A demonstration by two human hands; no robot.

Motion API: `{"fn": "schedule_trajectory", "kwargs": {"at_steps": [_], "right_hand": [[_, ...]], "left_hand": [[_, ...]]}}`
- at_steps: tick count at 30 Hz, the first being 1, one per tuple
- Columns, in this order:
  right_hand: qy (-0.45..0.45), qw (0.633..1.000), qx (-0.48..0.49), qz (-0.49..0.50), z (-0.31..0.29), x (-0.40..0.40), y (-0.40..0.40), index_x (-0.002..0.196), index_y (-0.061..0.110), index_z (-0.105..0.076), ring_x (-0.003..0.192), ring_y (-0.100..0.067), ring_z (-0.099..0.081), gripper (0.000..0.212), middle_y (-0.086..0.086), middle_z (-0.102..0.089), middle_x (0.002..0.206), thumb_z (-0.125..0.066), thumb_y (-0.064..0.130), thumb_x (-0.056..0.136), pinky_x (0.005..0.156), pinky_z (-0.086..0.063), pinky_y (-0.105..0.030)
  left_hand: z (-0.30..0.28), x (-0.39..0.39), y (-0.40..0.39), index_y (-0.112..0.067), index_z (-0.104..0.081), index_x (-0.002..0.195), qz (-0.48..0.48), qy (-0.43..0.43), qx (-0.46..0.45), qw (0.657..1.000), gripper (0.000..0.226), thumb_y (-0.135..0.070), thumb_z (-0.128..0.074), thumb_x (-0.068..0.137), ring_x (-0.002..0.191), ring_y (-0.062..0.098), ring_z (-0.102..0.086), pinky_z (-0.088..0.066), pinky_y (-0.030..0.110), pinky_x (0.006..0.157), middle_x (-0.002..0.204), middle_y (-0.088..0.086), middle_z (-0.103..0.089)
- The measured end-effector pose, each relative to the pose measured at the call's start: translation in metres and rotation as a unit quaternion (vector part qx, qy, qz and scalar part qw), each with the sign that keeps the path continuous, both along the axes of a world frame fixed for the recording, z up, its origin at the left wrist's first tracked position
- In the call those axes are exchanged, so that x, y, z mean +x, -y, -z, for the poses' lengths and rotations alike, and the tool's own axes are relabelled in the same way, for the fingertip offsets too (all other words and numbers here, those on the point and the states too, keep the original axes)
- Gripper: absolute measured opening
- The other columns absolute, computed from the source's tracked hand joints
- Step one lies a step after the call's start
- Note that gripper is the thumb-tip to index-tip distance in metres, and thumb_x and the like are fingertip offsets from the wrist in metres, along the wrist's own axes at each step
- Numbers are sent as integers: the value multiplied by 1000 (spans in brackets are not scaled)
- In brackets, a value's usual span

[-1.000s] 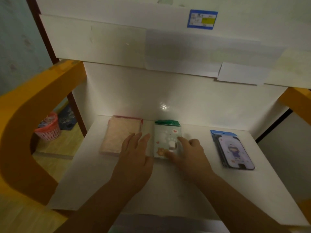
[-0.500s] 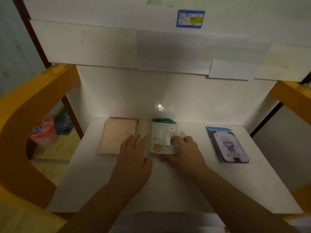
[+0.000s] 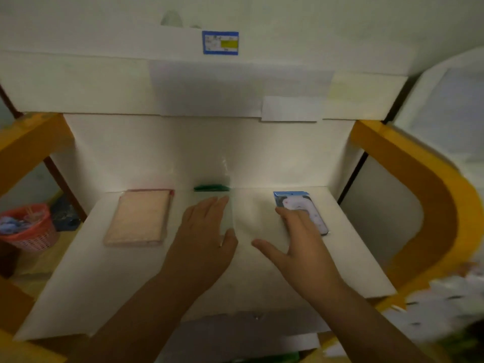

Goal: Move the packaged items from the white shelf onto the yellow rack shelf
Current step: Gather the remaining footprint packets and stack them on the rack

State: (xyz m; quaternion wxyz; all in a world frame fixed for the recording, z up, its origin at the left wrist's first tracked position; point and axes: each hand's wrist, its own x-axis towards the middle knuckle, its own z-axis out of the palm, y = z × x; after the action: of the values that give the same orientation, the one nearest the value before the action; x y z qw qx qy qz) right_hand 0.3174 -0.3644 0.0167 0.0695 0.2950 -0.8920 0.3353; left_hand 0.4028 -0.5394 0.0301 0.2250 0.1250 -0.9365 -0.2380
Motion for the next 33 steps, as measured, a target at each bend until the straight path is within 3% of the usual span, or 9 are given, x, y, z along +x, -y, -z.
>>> {"fn": "schedule_trajectory", "kwargs": {"at_steps": [3, 5, 10, 16, 20, 28, 33], "right_hand": [[-48, 998, -38, 5, -30, 10, -48, 134, 30, -47, 120, -2, -43, 71, 13, -49, 132, -51, 72, 77, 98, -32, -8], [-79, 996, -42, 19, -49, 19, -84, 131, 32, -48, 115, 2, -41, 62, 19, -47, 126, -50, 69, 81, 90, -29, -3], [-144, 987, -48, 53, -77, 35, -184, 127, 27, -52, 114, -4, -47, 48, 11, -53, 122, -61, 54, 88, 92, -37, -14], [-134, 983, -17, 122, -78, 28, -306, 128, 29, -51, 115, -6, -47, 48, 11, -53, 123, -59, 54, 88, 90, -30, -10], [-120, 980, 18, 157, -66, 16, -377, 128, 28, -51, 114, -13, -48, 47, 7, -51, 125, -60, 51, 88, 91, -39, -24], [-63, 975, 52, 205, -38, -7, -465, 126, 25, -55, 115, -14, -49, 44, 7, -53, 123, -60, 47, 88, 92, -37, -23], [-36, 974, 77, 212, -19, -40, -493, 128, 29, -51, 115, -13, -49, 45, 10, -50, 126, -56, 50, 88, 94, -42, -26]], "left_hand": [[-18, -6, -40, -22, -35, 147, 18, -12, -16, 1000, 61, -31, -58, 91, 135, 18, -35, -24, 28, 108, 146, 0, -42], [-32, -8, -73, -21, -38, 146, 30, -32, -21, 999, 61, -29, -59, 90, 134, 19, -35, -24, 27, 108, 145, 1, -43], [-55, -12, -165, -21, -41, 144, 84, -71, -29, 994, 58, -29, -60, 89, 126, 12, -36, -25, 24, 101, 140, 0, -48], [-66, -27, -274, -20, -42, 142, 128, -75, -5, 989, 58, -35, -58, 89, 125, 22, -43, -41, 43, 103, 138, 3, -49], [-67, -34, -337, -18, -44, 142, 149, -88, -28, 985, 56, -28, -62, 90, 129, 19, -38, -27, 29, 102, 141, 4, -49], [-46, -67, -425, -17, -49, 139, 224, -70, -40, 971, 57, -23, -68, 86, 130, 19, -41, -35, 31, 105, 139, 3, -49], [-19, -114, -469, -27, -34, 147, 225, -5, -3, 974, 61, -39, -56, 91, 140, 12, -25, -29, 31, 112, 151, -6, -33]]}}
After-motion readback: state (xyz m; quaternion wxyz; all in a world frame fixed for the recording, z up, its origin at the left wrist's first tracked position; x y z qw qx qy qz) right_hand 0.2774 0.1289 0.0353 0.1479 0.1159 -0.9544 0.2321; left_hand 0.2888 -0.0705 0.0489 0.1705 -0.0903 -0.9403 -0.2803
